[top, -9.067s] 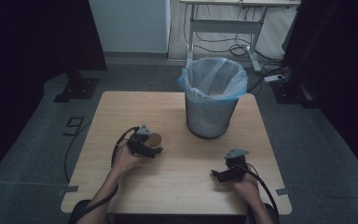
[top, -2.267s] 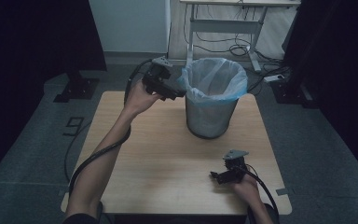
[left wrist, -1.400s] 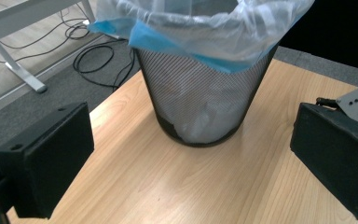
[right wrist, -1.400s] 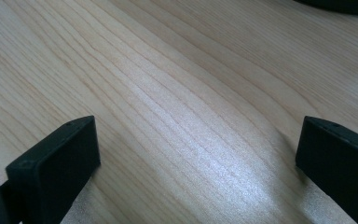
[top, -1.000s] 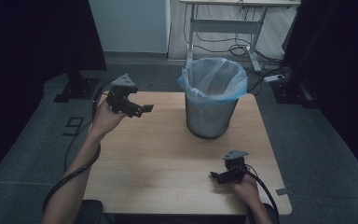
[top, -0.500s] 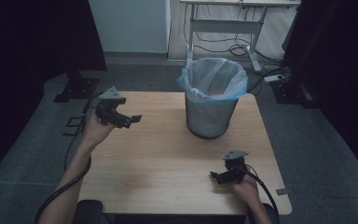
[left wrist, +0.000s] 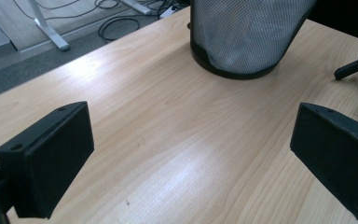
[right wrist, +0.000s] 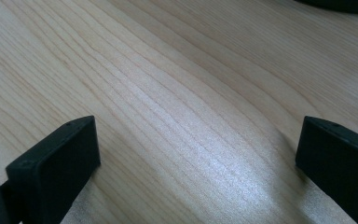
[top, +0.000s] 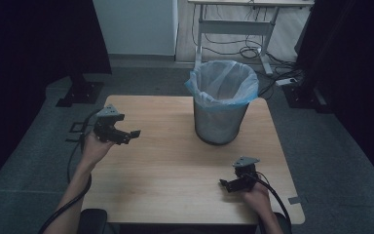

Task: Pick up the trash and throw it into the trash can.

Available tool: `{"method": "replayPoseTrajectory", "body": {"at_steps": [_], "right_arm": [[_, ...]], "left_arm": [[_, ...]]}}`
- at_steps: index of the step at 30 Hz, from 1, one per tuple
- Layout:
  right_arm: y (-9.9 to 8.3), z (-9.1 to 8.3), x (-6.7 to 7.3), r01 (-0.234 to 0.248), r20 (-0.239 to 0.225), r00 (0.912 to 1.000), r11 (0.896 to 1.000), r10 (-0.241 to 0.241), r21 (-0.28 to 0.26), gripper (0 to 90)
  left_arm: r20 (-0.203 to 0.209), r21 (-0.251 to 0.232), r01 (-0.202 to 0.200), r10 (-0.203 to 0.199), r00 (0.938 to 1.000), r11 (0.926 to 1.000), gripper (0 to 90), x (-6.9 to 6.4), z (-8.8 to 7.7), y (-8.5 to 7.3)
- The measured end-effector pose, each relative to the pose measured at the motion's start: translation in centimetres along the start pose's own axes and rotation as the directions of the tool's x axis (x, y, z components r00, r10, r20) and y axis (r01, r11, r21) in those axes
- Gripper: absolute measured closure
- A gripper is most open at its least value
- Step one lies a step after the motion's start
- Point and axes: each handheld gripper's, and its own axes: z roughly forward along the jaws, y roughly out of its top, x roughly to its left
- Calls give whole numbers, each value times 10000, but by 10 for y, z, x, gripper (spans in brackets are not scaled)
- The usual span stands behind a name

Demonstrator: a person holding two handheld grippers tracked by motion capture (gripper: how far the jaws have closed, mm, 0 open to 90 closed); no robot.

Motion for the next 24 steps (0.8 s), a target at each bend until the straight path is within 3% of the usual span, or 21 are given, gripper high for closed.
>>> {"method": "replayPoseTrajectory", "body": {"at_steps": [12,24], "right_arm": [[0,0,0,-5,-1,10000,10000,5,-1,0],[0,0,0,-39,39,10000,10000,39,-8,0]], "left_arm": [[-177,150,396,-393,9991,9991,0,2,14,-43],[-128,393,444,-439,9990,9982,0,-9,35,-81]]}}
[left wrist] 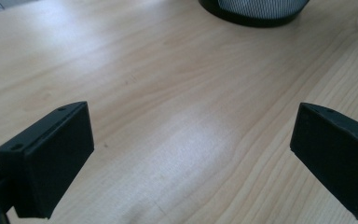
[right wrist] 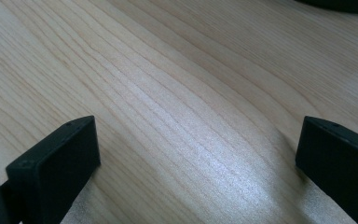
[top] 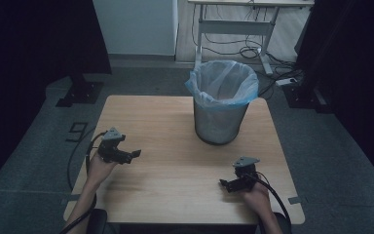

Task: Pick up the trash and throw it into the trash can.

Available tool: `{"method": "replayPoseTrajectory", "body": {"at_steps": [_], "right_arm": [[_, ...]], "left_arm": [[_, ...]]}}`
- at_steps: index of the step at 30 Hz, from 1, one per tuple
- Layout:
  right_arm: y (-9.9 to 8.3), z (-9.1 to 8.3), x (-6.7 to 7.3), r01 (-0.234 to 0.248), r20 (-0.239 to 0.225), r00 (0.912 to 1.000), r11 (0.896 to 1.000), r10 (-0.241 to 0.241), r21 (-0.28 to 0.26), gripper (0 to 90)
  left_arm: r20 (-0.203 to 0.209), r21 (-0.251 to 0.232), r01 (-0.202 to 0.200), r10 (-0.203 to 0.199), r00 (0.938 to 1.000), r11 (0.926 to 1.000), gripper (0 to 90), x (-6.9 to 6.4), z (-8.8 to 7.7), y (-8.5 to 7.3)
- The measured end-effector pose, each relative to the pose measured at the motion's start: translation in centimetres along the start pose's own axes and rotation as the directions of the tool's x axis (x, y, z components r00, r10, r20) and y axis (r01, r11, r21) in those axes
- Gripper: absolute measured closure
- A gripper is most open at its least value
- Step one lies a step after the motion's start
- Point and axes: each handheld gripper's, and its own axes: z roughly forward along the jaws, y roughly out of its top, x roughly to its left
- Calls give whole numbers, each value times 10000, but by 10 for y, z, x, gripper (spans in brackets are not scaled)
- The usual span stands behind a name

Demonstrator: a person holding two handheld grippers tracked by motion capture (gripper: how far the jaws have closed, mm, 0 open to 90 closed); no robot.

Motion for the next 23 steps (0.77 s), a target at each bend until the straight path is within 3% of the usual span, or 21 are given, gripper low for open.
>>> {"method": "replayPoseTrajectory", "body": {"at_steps": [10,15,23], "right_arm": [[0,0,0,-15,0,10000,10000,15,11,0],[0,0,0,-16,-1,10000,10000,16,10,0],[0,0,0,-14,-3,10000,10000,14,9,0]], "left_arm": [[-141,778,-292,304,9994,9965,0,-9,20,-25],[-51,1449,-512,525,9986,9881,0,-14,32,-37],[-120,1967,-672,709,9974,9782,0,-16,40,-43]]}}
